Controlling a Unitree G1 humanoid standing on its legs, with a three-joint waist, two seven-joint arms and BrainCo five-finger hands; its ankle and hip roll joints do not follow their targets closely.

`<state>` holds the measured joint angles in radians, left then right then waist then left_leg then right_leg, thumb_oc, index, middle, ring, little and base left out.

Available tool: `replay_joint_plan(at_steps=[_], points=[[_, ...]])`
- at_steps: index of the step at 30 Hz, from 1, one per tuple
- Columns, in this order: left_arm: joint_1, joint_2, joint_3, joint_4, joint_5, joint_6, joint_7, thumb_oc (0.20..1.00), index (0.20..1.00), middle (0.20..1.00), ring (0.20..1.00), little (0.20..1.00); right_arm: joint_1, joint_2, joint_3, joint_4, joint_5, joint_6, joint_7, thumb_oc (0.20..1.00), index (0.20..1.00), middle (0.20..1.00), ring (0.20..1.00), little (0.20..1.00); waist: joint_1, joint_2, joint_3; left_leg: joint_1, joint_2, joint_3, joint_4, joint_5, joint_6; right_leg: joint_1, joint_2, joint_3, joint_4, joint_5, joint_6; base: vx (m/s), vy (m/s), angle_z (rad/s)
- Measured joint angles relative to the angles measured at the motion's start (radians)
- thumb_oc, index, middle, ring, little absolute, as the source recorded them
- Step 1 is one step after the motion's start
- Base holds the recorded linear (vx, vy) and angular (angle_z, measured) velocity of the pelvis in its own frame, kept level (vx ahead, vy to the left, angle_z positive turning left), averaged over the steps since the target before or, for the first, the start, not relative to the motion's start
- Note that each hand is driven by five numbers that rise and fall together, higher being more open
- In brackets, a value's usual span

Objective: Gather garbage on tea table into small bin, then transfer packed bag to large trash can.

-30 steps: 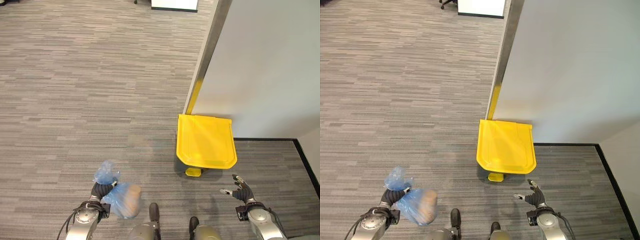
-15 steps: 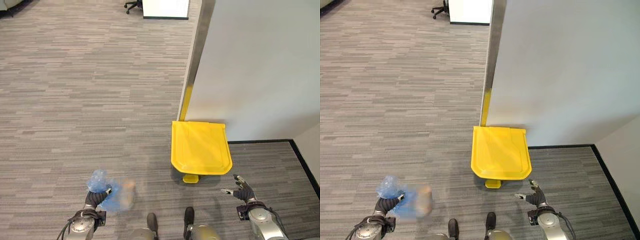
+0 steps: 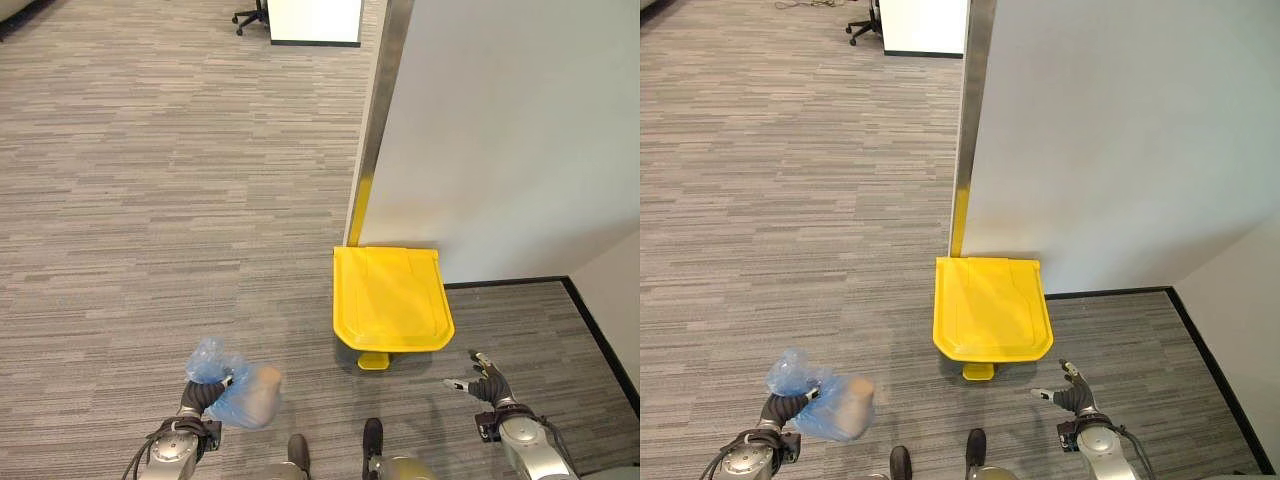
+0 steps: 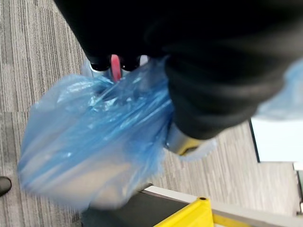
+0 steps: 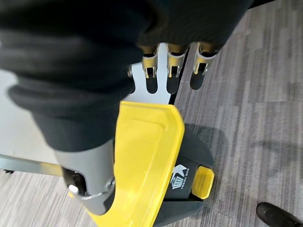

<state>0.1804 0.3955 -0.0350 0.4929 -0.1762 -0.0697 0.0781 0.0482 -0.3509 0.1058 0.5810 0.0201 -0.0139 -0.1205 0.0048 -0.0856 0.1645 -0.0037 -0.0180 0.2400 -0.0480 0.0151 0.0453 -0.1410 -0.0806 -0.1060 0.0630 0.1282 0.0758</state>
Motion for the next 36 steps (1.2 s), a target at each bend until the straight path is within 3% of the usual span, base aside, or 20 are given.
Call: replay_joint_plan(at_steps=[2, 4, 5, 6, 7, 8, 12, 13, 16, 17, 18, 19, 24, 26, 31, 36], points=[[0.001, 0.011, 0.002, 0.001, 0.0, 0.002, 0.001, 0.2, 0.2, 0.2, 0.2, 0.2, 0.009, 0.002, 0.002, 0.0, 0.0, 0.001, 0.001, 1.0, 1.0, 1.0, 1.0, 1.0, -0.004, -0.001, 0.005, 0.006, -0.005, 0.005, 0.012, -0.002, 0.011, -0.024, -0.024, -0.004, 0.068, -0.034, 0.04, 0.1, 0.078, -0.04], [0.0, 0.014, 0.011, 0.002, 0.0, 0.002, 0.003, 0.2, 0.2, 0.2, 0.2, 0.2, 0.01, 0.004, 0.003, 0.001, 0.0, 0.001, 0.001, 1.0, 1.0, 1.0, 1.0, 1.0, -0.004, -0.004, 0.016, 0.017, -0.022, 0.0, 0.009, -0.016, 0.028, -0.074, -0.048, -0.007, 0.156, -0.072, 0.058, 0.2, 0.064, -0.16], [-0.014, 0.009, 0.009, 0.029, 0.0, 0.004, 0.009, 0.2, 0.2, 0.2, 0.2, 0.2, -0.004, -0.001, 0.002, -0.002, 0.0, 0.0, 0.0, 1.0, 1.0, 1.0, 1.0, 1.0, -0.004, 0.003, 0.043, 0.026, -0.024, -0.009, 0.009, -0.021, 0.049, -0.154, -0.053, -0.025, 0.267, -0.121, 0.086, 0.25, 0.046, -0.12], [-0.014, 0.012, 0.009, 0.032, 0.0, 0.007, 0.009, 0.2, 0.2, 0.2, 0.2, 0.2, -0.01, 0.0, 0.003, -0.003, 0.0, 0.0, 0.0, 1.0, 1.0, 1.0, 1.0, 1.0, -0.006, 0.013, 0.054, 0.021, -0.023, -0.01, 0.015, -0.021, 0.049, -0.168, -0.058, -0.031, 0.244, -0.123, 0.09, 0.2, 0.031, -0.1], [-0.021, 0.013, 0.008, 0.038, 0.0, 0.01, 0.008, 0.2, 0.2, 0.2, 0.2, 0.2, -0.004, -0.003, 0.002, -0.008, 0.0, 0.001, 0.0, 1.0, 1.0, 1.0, 1.0, 1.0, -0.021, 0.001, 0.063, 0.025, -0.03, -0.013, 0.024, -0.023, 0.054, -0.212, -0.063, -0.036, 0.2, -0.115, 0.105, 0.3, 0.006, 0.32], [-0.027, 0.013, 0.008, 0.062, 0.0, 0.013, 0.008, 0.2, 0.2, 0.2, 0.2, 0.2, -0.003, -0.001, 0.001, -0.008, 0.0, 0.001, 0.0, 1.0, 1.0, 1.0, 1.0, 1.0, -0.028, 0.0, 0.068, 0.027, -0.038, -0.015, 0.027, -0.026, 0.06, -0.217, -0.066, -0.058, 0.077, -0.109, 0.115, 0.23, -0.007, 0.2], [-0.036, 0.011, 0.003, 0.062, 0.0, 0.015, 0.007, 0.2, 0.2, 0.2, 0.2, 0.2, 0.013, -0.001, -0.002, 0.004, 0.0, 0.002, -0.002, 1.0, 1.0, 1.0, 1.0, 1.0, -0.045, -0.011, 0.076, 0.021, -0.064, -0.073, 0.063, -0.055, 0.057, -0.231, -0.076, -0.059, -0.02, -0.109, 0.115, 0.3, -0.076, 0.64], [-0.039, 0.004, -0.003, 0.062, 0.0, 0.013, 0.006, 0.2, 0.2, 0.2, 0.2, 0.2, 0.042, -0.001, -0.019, 0.008, 0.001, 0.001, -0.005, 1.0, 1.0, 1.0, 1.0, 1.0, -0.05, -0.031, 0.07, 0.043, -0.085, -0.151, 0.058, -0.079, 0.025, -0.209, -0.076, -0.061, 0.012, -0.105, 0.085, 0.42, -0.184, 0.86], [-0.036, -0.021, -0.002, 0.059, 0.0, 0.013, 0.007, 0.2, 0.2, 0.2, 0.2, 0.2, 0.023, -0.009, -0.073, 0.02, 0.024, 0.0, -0.009, 1.0, 1.0, 1.0, 1.0, 1.0, -0.054, 0.029, 0.085, 0.038, -0.013, -0.21, 0.103, -0.13, -0.019, -0.175, -0.026, -0.107, 0.039, -0.105, 0.036, 0.32, -0.215, 0.69], [-0.036, -0.022, 0.001, 0.059, 0.0, 0.012, 0.006, 0.2, 0.2, 0.2, 0.2, 0.2, 0.022, -0.017, -0.092, 0.021, 0.049, -0.003, -0.013, 1.0, 1.0, 1.0, 1.0, 1.0, -0.059, 0.034, 0.075, 0.05, 0.027, -0.236, 0.112, -0.158, -0.047, -0.174, -0.007, -0.149, 0.084, -0.109, 0.013, 0.23, -0.154, 0.54], [-0.038, -0.022, 0.003, 0.059, 0.0, 0.012, 0.006, 0.2, 0.2, 0.2, 0.2, 0.2, 0.005, -0.042, -0.12, 0.019, 0.073, -0.018, -0.031, 1.0, 1.0, 1.0, 1.0, 1.0, -0.067, 0.031, 0.066, 0.078, 0.061, -0.242, 0.099, -0.166, -0.059, -0.16, 0.027, -0.174, 0.092, -0.12, -0.014, 0.14, -0.069, 0.25], [-0.042, -0.021, 0.004, 0.06, 0.0, 0.012, 0.006, 0.2, 0.2, 0.2, 0.2, 0.2, -0.01, -0.055, -0.129, 0.014, 0.081, -0.025, -0.036, 1.0, 1.0, 1.0, 1.0, 1.0, -0.071, 0.028, 0.061, 0.081, 0.076, -0.237, 0.097, -0.163, -0.065, -0.16, 0.045, -0.176, 0.091, -0.127, -0.021, 0.07, -0.026, -0.05], [-0.111, -0.021, 0.002, 0.059, 0.0, 0.008, 0.001, 0.2, 0.2, 0.2, 0.2, 0.2, -0.043, -0.095, -0.103, 0.002, 0.081, -0.027, -0.042, 1.0, 1.0, 1.0, 1.0, 1.0, -0.105, 0.032, 0.059, 0.081, 0.102, -0.229, 0.092, -0.164, -0.073, -0.16, 0.076, -0.182, 0.092, -0.125, -0.031, -0.01, 0.011, -0.11], [-0.12, -0.021, -0.011, 0.047, 0.0, 0.0, -0.002, 0.2, 0.2, 0.2, 0.2, 0.2, -0.064, -0.096, -0.002, 0.003, 0.078, -0.022, -0.028, 1.0, 1.0, 1.0, 1.0, 1.0, -0.106, 0.045, 0.052, 0.096, 0.1, -0.228, 0.068, -0.174, -0.094, -0.162, 0.083, -0.158, 0.089, -0.129, -0.025, -0.01, 0.023, -0.28], [-0.105, -0.02, -0.048, 0.03, 0.001, -0.007, -0.023, 0.2, 0.2, 0.2, 0.2, 0.2, -0.118, -0.047, 0.116, -0.001, 0.057, -0.018, 0.006, 1.0, 1.0, 1.0, 1.0, 1.0, -0.081, 0.049, 0.018, 0.086, 0.054, -0.221, 0.056, -0.167, -0.076, -0.184, 0.046, -0.121, 0.09, -0.112, -0.014, 0.0, 0.011, -0.08], [-0.123, -0.014, -0.081, 0.029, 0.0, -0.011, -0.028, 0.2, 0.2, 0.2, 0.2, 0.2, -0.266, -0.043, 0.182, -0.012, 0.057, -0.017, 0.013, 1.0, 1.0, 1.0, 1.0, 1.0, -0.05, 0.052, 0.01, 0.064, 0.051, -0.228, 0.063, -0.158, -0.07, -0.203, 0.037, -0.13, 0.092, -0.097, -0.033, 0.0, -0.016, 0.05]])
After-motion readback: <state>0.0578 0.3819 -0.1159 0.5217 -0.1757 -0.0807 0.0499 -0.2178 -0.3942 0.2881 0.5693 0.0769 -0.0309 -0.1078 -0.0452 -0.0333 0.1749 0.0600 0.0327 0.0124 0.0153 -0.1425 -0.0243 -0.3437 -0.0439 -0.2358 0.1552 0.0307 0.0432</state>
